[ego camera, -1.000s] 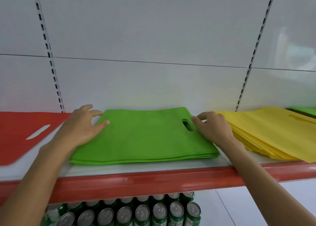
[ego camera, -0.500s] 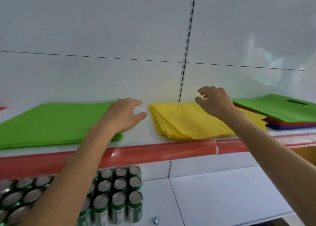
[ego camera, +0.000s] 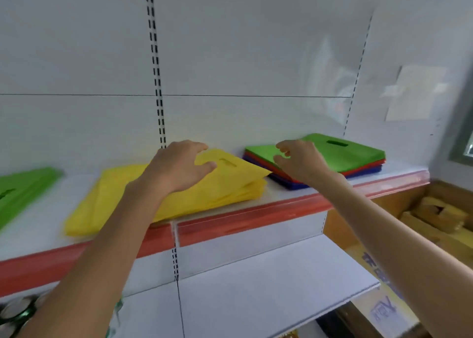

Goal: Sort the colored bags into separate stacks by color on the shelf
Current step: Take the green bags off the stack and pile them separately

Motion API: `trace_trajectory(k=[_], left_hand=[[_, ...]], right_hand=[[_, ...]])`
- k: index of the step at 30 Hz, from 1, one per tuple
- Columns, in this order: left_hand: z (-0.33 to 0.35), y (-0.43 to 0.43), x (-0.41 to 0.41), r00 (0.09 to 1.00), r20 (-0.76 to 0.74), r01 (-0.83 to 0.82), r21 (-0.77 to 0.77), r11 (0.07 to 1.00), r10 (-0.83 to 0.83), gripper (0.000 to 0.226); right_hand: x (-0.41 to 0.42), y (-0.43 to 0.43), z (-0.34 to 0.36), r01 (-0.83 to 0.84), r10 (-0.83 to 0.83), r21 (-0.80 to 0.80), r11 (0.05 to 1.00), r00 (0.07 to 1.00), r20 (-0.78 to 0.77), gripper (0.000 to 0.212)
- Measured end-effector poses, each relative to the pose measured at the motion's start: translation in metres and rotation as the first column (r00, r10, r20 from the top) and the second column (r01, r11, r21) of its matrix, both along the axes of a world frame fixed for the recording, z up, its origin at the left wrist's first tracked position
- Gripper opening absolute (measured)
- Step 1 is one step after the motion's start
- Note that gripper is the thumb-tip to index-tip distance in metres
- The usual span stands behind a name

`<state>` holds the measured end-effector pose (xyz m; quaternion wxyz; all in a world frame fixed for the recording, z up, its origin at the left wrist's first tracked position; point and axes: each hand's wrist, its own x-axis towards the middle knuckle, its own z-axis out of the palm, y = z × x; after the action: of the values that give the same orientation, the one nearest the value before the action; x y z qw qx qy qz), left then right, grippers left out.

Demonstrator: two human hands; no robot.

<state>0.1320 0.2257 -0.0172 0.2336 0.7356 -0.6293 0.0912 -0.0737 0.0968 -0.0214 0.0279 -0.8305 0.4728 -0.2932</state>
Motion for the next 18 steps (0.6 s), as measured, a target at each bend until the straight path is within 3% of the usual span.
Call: trace_trajectory(k=[7, 14, 18], left_hand=[[-0.007, -0.073, -0.087, 0.978, -0.095, 0.188, 0.018, 0.982, -0.186, 0.044], [-0.019, -0.140, -0.133, 0.975, -0.207, 0.096, 0.032, 0.995, -0.087, 0.051], [-0.030, -0.178, -0.154, 0.985, -0.167, -0.012, 0.164, 0.986, 0.040, 0.061]], right_hand=[[-0.120, -0.063, -0.004, 0.066, -0.053, 0.051, 0.996, 0.973, -0.223, 0.042], [-0.187, -0.148, -0.004, -0.006, 0.000, -0.048, 0.999, 0.993, -0.117, 0.031], [-0.212, -0.202, 0.000, -0.033, 0.027, -0.067, 0.997, 0.996, -0.090, 0.031]])
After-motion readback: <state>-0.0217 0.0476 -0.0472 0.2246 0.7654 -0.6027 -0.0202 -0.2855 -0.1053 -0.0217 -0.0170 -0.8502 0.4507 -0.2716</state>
